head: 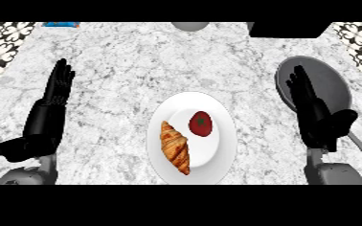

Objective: Pick the tomato from the plate and place it in the pan

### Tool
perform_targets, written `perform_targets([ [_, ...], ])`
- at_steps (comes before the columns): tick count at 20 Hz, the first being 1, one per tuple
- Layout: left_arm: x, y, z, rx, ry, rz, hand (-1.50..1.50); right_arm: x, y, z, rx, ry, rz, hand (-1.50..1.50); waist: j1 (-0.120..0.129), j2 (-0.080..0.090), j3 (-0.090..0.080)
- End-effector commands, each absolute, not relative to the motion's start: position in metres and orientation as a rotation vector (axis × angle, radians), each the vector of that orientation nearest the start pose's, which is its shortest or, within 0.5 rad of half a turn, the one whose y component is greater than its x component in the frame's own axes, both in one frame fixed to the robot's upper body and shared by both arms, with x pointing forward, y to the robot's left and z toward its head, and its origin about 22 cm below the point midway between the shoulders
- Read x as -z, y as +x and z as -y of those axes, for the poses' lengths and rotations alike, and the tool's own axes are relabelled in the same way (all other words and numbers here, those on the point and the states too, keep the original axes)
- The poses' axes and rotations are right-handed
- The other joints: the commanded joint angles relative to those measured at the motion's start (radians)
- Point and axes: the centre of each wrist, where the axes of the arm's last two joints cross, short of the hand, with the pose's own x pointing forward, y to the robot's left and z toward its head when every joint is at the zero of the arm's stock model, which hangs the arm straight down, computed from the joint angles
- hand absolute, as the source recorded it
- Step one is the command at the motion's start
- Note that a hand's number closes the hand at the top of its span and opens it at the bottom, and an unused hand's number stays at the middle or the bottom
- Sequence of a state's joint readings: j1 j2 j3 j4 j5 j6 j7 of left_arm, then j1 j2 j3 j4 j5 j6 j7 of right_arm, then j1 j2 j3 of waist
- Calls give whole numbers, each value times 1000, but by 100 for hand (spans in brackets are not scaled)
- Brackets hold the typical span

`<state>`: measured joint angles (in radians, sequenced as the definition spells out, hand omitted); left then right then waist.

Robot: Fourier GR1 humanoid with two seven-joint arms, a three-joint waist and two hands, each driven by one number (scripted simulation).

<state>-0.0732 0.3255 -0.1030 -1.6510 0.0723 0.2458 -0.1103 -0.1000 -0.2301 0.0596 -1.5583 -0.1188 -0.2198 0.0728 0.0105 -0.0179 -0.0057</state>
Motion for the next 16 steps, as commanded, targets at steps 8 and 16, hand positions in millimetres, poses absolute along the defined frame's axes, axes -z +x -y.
perform_targets([
  [8,-12,241,-214,100,-23,1693,0,-54,264,230,7,-357,1761,150,-39,14,3],
  [16,-12,241,-202,129,-55,1702,0,-39,187,233,-317,-351,1790,-150,-22,16,5],
])
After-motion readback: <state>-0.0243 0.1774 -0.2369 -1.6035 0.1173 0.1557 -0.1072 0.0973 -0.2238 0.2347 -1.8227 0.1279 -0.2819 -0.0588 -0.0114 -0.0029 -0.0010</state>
